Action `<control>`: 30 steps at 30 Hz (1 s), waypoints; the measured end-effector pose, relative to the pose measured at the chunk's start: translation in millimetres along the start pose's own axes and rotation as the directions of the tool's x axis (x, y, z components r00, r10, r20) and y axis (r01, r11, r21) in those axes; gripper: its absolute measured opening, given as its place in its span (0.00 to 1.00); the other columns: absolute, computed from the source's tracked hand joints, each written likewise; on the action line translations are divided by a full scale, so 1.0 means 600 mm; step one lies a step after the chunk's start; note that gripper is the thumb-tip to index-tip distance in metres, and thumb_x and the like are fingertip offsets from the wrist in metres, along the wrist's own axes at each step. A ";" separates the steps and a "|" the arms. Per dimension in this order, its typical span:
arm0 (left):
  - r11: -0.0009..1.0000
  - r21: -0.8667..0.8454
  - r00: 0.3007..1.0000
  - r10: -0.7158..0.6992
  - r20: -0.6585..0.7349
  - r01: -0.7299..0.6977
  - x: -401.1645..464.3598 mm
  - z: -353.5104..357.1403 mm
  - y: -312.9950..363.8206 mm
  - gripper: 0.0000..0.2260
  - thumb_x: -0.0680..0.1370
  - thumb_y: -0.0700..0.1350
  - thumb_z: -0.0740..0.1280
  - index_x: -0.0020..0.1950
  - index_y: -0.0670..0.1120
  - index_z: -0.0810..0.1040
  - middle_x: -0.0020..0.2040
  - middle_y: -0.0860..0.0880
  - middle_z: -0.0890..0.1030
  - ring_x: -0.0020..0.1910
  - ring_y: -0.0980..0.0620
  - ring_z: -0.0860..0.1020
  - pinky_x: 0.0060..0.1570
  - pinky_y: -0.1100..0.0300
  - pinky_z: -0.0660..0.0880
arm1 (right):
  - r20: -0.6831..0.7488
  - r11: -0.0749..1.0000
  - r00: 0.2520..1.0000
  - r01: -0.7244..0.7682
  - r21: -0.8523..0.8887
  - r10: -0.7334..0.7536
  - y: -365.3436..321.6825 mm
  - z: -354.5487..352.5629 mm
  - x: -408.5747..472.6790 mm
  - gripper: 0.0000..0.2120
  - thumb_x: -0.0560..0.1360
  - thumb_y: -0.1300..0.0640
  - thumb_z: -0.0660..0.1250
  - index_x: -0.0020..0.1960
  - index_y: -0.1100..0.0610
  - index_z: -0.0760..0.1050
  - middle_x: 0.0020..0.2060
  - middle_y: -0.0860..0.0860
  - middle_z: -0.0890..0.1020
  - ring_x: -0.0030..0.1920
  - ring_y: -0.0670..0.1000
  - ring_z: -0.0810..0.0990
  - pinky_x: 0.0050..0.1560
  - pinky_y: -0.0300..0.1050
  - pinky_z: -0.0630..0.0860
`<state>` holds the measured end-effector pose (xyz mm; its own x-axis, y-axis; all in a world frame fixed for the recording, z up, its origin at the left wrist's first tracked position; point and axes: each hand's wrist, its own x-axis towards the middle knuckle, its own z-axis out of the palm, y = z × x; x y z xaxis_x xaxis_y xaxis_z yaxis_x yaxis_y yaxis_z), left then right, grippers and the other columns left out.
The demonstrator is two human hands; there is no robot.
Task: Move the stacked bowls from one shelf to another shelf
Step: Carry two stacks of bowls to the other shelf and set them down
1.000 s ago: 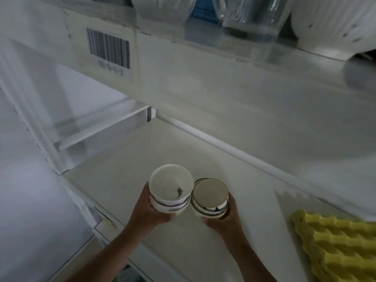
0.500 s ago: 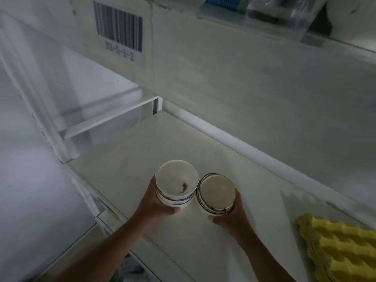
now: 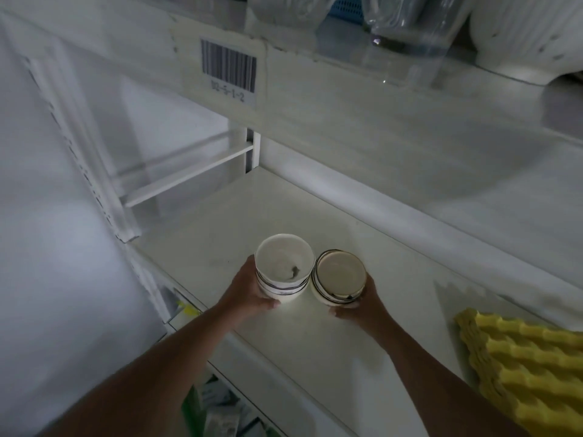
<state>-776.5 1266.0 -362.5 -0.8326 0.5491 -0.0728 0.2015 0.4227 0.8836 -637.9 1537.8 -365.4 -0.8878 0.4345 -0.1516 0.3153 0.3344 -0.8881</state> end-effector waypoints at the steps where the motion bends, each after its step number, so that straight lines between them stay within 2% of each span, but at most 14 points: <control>1: 0.985 0.166 0.999 -0.052 0.010 0.049 -0.005 -0.012 0.008 0.51 0.50 0.60 0.77 0.71 0.47 0.65 0.67 0.45 0.74 0.68 0.44 0.72 0.66 0.51 0.70 | 0.010 0.999 0.999 -0.039 -0.021 0.040 -0.014 -0.005 -0.012 0.54 0.48 0.57 0.85 0.70 0.52 0.65 0.62 0.51 0.77 0.64 0.55 0.76 0.63 0.54 0.75; 3: 0.890 0.431 0.983 -0.179 0.035 0.146 -0.019 -0.037 0.022 0.50 0.60 0.60 0.75 0.75 0.42 0.59 0.72 0.40 0.68 0.71 0.41 0.67 0.68 0.52 0.66 | 0.031 0.990 0.992 -0.120 -0.070 0.122 -0.035 -0.017 -0.033 0.49 0.54 0.56 0.80 0.70 0.52 0.62 0.65 0.52 0.73 0.67 0.54 0.71 0.63 0.50 0.72; 5: 0.799 0.561 0.963 -0.270 0.009 0.219 -0.035 -0.064 0.032 0.42 0.74 0.57 0.68 0.79 0.42 0.51 0.76 0.39 0.62 0.74 0.39 0.62 0.72 0.51 0.62 | 0.032 0.957 0.975 -0.209 -0.203 0.220 -0.050 -0.036 -0.046 0.41 0.68 0.54 0.77 0.76 0.56 0.61 0.73 0.57 0.68 0.73 0.56 0.66 0.71 0.52 0.68; 6: 0.751 0.622 0.959 -0.283 0.002 0.220 -0.046 -0.080 0.042 0.36 0.78 0.58 0.63 0.79 0.43 0.51 0.77 0.40 0.61 0.75 0.39 0.61 0.72 0.49 0.61 | 0.024 0.934 0.967 -0.239 -0.265 0.254 -0.058 -0.045 -0.051 0.34 0.76 0.53 0.71 0.77 0.58 0.61 0.75 0.57 0.66 0.75 0.56 0.65 0.73 0.52 0.65; 8: 0.670 0.728 0.965 -0.257 0.043 0.146 -0.072 -0.114 0.063 0.29 0.81 0.57 0.55 0.79 0.46 0.54 0.78 0.42 0.59 0.75 0.39 0.59 0.73 0.45 0.60 | -0.011 0.903 0.967 -0.243 -0.353 0.256 -0.085 -0.062 -0.061 0.25 0.82 0.51 0.62 0.75 0.60 0.65 0.74 0.58 0.69 0.73 0.57 0.68 0.71 0.48 0.65; 10: 0.591 0.806 0.972 -0.210 0.106 0.040 -0.095 -0.149 0.080 0.25 0.82 0.48 0.55 0.79 0.50 0.52 0.79 0.43 0.53 0.77 0.38 0.54 0.73 0.42 0.58 | -0.058 0.880 0.975 -0.220 -0.420 0.215 -0.118 -0.073 -0.071 0.24 0.83 0.47 0.57 0.73 0.60 0.69 0.71 0.60 0.72 0.70 0.58 0.71 0.66 0.47 0.66; 12: 0.515 0.857 0.970 -0.191 0.151 -0.032 -0.119 -0.175 0.100 0.29 0.81 0.43 0.55 0.79 0.54 0.47 0.80 0.43 0.47 0.77 0.36 0.50 0.73 0.40 0.57 | -0.069 0.859 0.983 -0.185 -0.477 0.173 -0.152 -0.076 -0.086 0.27 0.82 0.41 0.55 0.73 0.58 0.69 0.71 0.59 0.72 0.70 0.57 0.71 0.67 0.48 0.66; 15: 0.397 0.916 0.978 -0.160 0.131 -0.057 -0.158 -0.196 0.130 0.28 0.81 0.47 0.53 0.79 0.56 0.46 0.80 0.44 0.46 0.77 0.34 0.48 0.73 0.38 0.55 | -0.036 0.855 0.992 -0.125 -0.503 0.124 -0.200 -0.063 -0.120 0.28 0.81 0.40 0.55 0.75 0.55 0.66 0.72 0.59 0.70 0.72 0.57 0.69 0.69 0.48 0.64; 18: 0.324 0.944 0.986 -0.131 0.106 -0.058 -0.209 -0.208 0.155 0.27 0.82 0.47 0.54 0.79 0.55 0.47 0.80 0.44 0.47 0.77 0.33 0.48 0.73 0.37 0.55 | 0.011 0.862 0.996 -0.066 -0.502 0.083 -0.237 -0.038 -0.157 0.31 0.78 0.38 0.55 0.74 0.55 0.67 0.70 0.60 0.72 0.68 0.57 0.73 0.65 0.48 0.68; 21: 0.363 0.932 0.989 -0.138 0.059 -0.005 -0.260 -0.227 0.175 0.27 0.82 0.47 0.53 0.80 0.53 0.48 0.80 0.45 0.47 0.77 0.34 0.48 0.73 0.38 0.55 | 0.047 0.855 0.997 -0.032 -0.518 0.066 -0.267 -0.007 -0.191 0.38 0.71 0.33 0.53 0.74 0.54 0.67 0.70 0.59 0.73 0.67 0.58 0.74 0.66 0.50 0.69; 25: 0.503 0.854 0.983 -0.180 -0.045 0.131 -0.328 -0.272 0.166 0.26 0.82 0.51 0.50 0.80 0.52 0.50 0.80 0.45 0.49 0.78 0.36 0.49 0.74 0.38 0.54 | 0.110 0.846 0.994 0.044 -0.531 0.017 -0.325 0.058 -0.223 0.27 0.83 0.45 0.56 0.78 0.58 0.62 0.74 0.58 0.68 0.73 0.59 0.68 0.72 0.50 0.64; 27: 0.519 0.834 0.977 -0.188 -0.105 0.189 -0.367 -0.305 0.157 0.26 0.81 0.50 0.53 0.79 0.54 0.50 0.80 0.44 0.51 0.77 0.35 0.52 0.72 0.39 0.59 | 0.152 0.849 0.988 0.086 -0.522 -0.007 -0.346 0.099 -0.221 0.28 0.83 0.45 0.56 0.79 0.57 0.61 0.76 0.58 0.66 0.75 0.58 0.66 0.73 0.50 0.62; 28: 0.551 0.799 0.967 -0.199 -0.156 0.242 -0.386 -0.323 0.150 0.26 0.81 0.51 0.53 0.79 0.55 0.50 0.79 0.43 0.53 0.75 0.36 0.56 0.70 0.41 0.61 | 0.181 0.845 0.983 0.117 -0.521 -0.025 -0.359 0.123 -0.222 0.28 0.83 0.44 0.56 0.79 0.55 0.61 0.76 0.57 0.65 0.75 0.58 0.65 0.73 0.50 0.61; 30: 0.551 0.764 0.940 -0.240 -0.242 0.337 -0.425 -0.356 0.138 0.25 0.82 0.53 0.52 0.78 0.53 0.51 0.77 0.42 0.57 0.74 0.38 0.61 0.69 0.44 0.64 | 0.250 0.825 0.967 0.187 -0.534 -0.058 -0.385 0.175 -0.222 0.28 0.83 0.42 0.55 0.79 0.52 0.61 0.78 0.54 0.62 0.76 0.56 0.64 0.75 0.51 0.58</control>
<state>-657.7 1006.9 -172.2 -0.9559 0.2408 -0.1682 0.2247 0.9683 0.1089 -627.8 1314.8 -186.0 -0.9602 0.1916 -0.2033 0.2724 0.8035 -0.5293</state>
